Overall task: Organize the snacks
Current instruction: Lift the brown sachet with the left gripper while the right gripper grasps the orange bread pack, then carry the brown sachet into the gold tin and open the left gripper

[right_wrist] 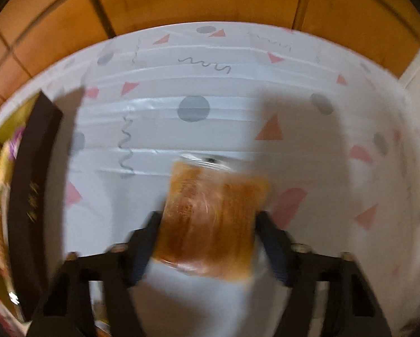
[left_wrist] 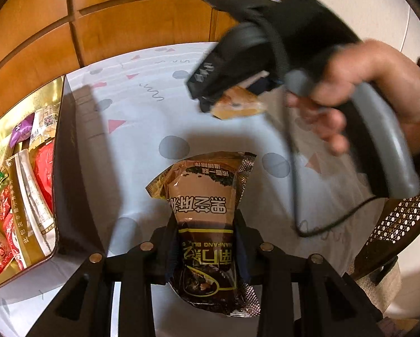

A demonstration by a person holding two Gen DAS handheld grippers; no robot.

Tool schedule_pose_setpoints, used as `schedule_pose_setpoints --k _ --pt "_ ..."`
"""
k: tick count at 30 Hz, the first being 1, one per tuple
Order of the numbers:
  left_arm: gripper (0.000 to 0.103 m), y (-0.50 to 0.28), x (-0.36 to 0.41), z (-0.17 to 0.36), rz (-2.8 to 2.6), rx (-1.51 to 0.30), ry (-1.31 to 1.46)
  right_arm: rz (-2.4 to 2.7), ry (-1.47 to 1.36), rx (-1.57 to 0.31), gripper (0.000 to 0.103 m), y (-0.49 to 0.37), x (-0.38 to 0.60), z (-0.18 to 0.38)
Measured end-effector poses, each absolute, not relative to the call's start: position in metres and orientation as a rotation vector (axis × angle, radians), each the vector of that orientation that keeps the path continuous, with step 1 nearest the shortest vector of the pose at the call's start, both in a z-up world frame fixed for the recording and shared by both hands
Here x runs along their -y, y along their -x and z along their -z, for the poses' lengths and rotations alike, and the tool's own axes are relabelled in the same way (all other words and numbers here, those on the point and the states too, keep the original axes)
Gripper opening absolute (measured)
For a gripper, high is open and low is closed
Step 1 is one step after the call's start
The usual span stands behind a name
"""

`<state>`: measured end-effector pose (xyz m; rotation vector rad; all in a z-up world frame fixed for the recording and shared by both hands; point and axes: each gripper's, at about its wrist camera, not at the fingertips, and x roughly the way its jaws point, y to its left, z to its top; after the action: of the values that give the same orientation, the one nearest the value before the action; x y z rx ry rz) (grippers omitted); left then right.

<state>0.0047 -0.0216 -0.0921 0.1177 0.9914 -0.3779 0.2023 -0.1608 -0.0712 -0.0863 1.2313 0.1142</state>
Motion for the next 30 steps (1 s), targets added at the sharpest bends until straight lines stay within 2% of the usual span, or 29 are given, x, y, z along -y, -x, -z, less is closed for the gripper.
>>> schedule_pose_setpoints --k 7,11,18,24,30 --pt "0.035 0.000 0.023 0.093 0.377 -0.978 -0.147 -0.229 0.139 -1.252 0.060 -0.166 0.191 0.071" --pt "0.032 0.003 0.027 0.088 0.378 -0.982 -0.174 -0.249 0.145 -1.226 0.061 -0.156 0.200 0.072" --pt "0.031 0.023 0.010 0.045 0.432 -0.905 -0.147 -0.268 0.133 -1.188 0.061 -0.146 0.208 0.073" --pt "0.031 0.026 -0.046 -0.010 0.386 -0.824 0.050 -0.274 0.147 -1.165 0.061 -0.138 0.210 0.069" --pt "0.031 -0.005 -0.130 -0.019 0.157 -0.844 0.275 -0.268 0.157 -1.151 0.061 -0.141 0.205 0.071"
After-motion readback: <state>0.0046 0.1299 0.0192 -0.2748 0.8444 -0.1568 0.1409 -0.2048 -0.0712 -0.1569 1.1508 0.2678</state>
